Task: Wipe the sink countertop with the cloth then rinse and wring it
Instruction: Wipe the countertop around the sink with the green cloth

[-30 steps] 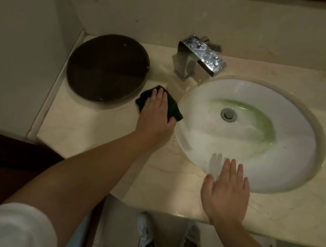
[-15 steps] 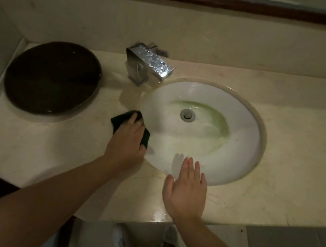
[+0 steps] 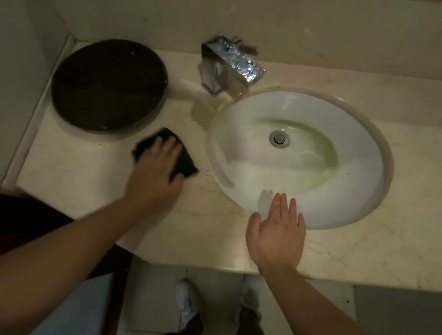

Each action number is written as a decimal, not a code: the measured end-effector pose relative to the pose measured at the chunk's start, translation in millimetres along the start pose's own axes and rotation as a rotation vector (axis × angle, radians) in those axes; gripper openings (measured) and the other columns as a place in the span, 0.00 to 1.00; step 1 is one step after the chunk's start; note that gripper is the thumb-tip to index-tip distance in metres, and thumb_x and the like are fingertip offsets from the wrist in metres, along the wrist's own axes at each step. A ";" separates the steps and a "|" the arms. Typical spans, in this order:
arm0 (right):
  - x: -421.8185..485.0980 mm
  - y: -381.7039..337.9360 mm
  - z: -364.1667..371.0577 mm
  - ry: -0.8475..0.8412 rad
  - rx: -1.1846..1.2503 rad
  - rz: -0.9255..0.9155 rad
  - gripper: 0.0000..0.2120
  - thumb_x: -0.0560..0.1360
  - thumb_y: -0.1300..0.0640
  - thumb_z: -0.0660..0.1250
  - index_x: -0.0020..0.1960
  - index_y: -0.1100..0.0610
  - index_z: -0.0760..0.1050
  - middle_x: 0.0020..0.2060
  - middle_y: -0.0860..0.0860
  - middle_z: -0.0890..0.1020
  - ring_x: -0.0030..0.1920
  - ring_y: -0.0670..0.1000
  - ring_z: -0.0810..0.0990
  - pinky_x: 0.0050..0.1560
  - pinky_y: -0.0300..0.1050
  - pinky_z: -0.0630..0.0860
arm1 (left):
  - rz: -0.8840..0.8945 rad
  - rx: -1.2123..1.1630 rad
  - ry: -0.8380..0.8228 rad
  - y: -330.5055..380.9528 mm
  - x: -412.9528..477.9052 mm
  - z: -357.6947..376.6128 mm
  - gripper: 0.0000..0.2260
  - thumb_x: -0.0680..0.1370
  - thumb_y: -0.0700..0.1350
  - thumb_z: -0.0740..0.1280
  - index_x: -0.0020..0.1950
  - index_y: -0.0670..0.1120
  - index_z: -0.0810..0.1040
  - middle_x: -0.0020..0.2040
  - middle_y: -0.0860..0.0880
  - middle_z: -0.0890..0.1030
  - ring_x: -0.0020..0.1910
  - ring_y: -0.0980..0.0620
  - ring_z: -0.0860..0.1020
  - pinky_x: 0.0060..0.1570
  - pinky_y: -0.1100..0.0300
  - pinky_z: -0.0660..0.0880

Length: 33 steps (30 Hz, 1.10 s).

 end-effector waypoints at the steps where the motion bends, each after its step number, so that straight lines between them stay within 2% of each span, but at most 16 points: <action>1: 0.5 -0.1 0.1 0.003 -0.002 -0.001 0.34 0.77 0.42 0.44 0.79 0.59 0.53 0.77 0.54 0.59 0.78 0.54 0.53 0.77 0.54 0.51 | -0.092 0.014 0.019 -14.0 4.5 -4.9 0.30 0.77 0.52 0.57 0.78 0.44 0.58 0.79 0.44 0.57 0.77 0.42 0.52 0.75 0.43 0.52; 4: 1.1 -0.3 2.0 0.011 -0.002 -0.001 0.34 0.77 0.42 0.44 0.78 0.59 0.54 0.77 0.54 0.60 0.78 0.54 0.54 0.76 0.55 0.52 | -0.167 0.029 0.041 -9.1 17.9 -8.1 0.29 0.78 0.50 0.57 0.78 0.44 0.55 0.79 0.44 0.54 0.78 0.42 0.49 0.76 0.44 0.48; 7: 0.0 0.1 1.3 0.028 0.006 -0.005 0.34 0.77 0.43 0.45 0.78 0.60 0.55 0.77 0.55 0.61 0.78 0.54 0.54 0.76 0.54 0.52 | -0.147 0.022 0.021 25.5 31.4 0.4 0.30 0.77 0.50 0.56 0.78 0.44 0.56 0.79 0.44 0.55 0.78 0.41 0.50 0.76 0.44 0.49; 11: -1.6 -1.1 -0.2 0.049 0.048 -0.025 0.33 0.77 0.45 0.43 0.78 0.60 0.55 0.77 0.55 0.61 0.78 0.54 0.55 0.77 0.54 0.52 | 0.034 0.062 -0.077 97.6 9.2 21.5 0.28 0.76 0.51 0.57 0.76 0.45 0.63 0.77 0.46 0.62 0.77 0.42 0.53 0.74 0.44 0.54; 14: -5.5 -1.4 -7.7 0.108 0.140 -0.039 0.31 0.78 0.48 0.43 0.77 0.61 0.59 0.75 0.56 0.65 0.76 0.55 0.59 0.75 0.53 0.58 | 0.185 0.000 -0.121 149.3 -31.4 37.2 0.26 0.76 0.51 0.56 0.73 0.43 0.67 0.74 0.46 0.67 0.76 0.43 0.57 0.74 0.45 0.56; 17: -9.4 -0.9 -13.7 0.171 0.229 -0.055 0.29 0.78 0.52 0.45 0.75 0.62 0.63 0.72 0.57 0.69 0.74 0.56 0.64 0.72 0.53 0.62 | 0.254 -0.009 -0.126 160.3 -58.1 44.6 0.31 0.75 0.54 0.51 0.76 0.42 0.62 0.76 0.44 0.63 0.77 0.43 0.55 0.74 0.44 0.53; 20: -11.6 0.2 -13.9 0.188 0.263 -0.068 0.28 0.78 0.52 0.45 0.74 0.63 0.64 0.71 0.58 0.71 0.73 0.57 0.66 0.72 0.53 0.62 | 0.304 0.071 -0.132 137.1 -84.7 46.0 0.33 0.75 0.54 0.54 0.78 0.43 0.57 0.79 0.44 0.56 0.77 0.42 0.52 0.74 0.44 0.52; 23: -11.3 0.8 -10.3 0.182 0.214 -0.078 0.29 0.78 0.51 0.44 0.74 0.63 0.63 0.71 0.59 0.70 0.73 0.58 0.65 0.72 0.54 0.62 | 0.232 0.066 -0.113 92.2 -113.8 43.1 0.32 0.77 0.55 0.52 0.78 0.43 0.57 0.79 0.45 0.55 0.77 0.43 0.53 0.74 0.44 0.54; 25: -11.1 -0.7 -7.7 0.171 0.185 -0.085 0.30 0.78 0.50 0.43 0.75 0.63 0.61 0.73 0.59 0.68 0.75 0.58 0.62 0.74 0.55 0.58 | 0.157 0.043 -0.087 55.3 -122.0 34.8 0.31 0.77 0.56 0.52 0.78 0.45 0.57 0.79 0.46 0.55 0.78 0.44 0.52 0.74 0.43 0.54; 29: -16.0 -3.1 -12.2 0.188 0.269 -0.097 0.31 0.77 0.50 0.43 0.76 0.63 0.60 0.74 0.59 0.65 0.76 0.57 0.59 0.76 0.53 0.54 | -0.147 0.015 0.009 -22.0 -110.8 10.0 0.31 0.78 0.55 0.54 0.79 0.46 0.54 0.80 0.45 0.52 0.78 0.43 0.49 0.75 0.45 0.48; 31: -16.4 1.3 -13.4 0.165 0.433 -0.064 0.29 0.79 0.50 0.44 0.76 0.60 0.61 0.75 0.56 0.65 0.76 0.54 0.59 0.76 0.48 0.53 | -0.280 0.014 0.024 -35.8 -105.2 4.4 0.32 0.78 0.56 0.54 0.79 0.45 0.52 0.80 0.44 0.50 0.78 0.41 0.47 0.75 0.44 0.46; 33: -10.7 15.5 -10.2 0.071 0.768 0.079 0.26 0.79 0.49 0.48 0.75 0.55 0.65 0.74 0.50 0.67 0.75 0.50 0.61 0.76 0.46 0.53 | -0.255 0.014 -0.006 -9.8 -103.5 7.8 0.35 0.76 0.58 0.53 0.79 0.43 0.52 0.80 0.43 0.50 0.77 0.39 0.47 0.75 0.42 0.47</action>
Point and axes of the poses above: each hand's wrist, its own x-axis towards the middle knuckle, its own z-axis out of the palm, y = z × x, the point moved 7 cm from there along x, towards the middle knuckle
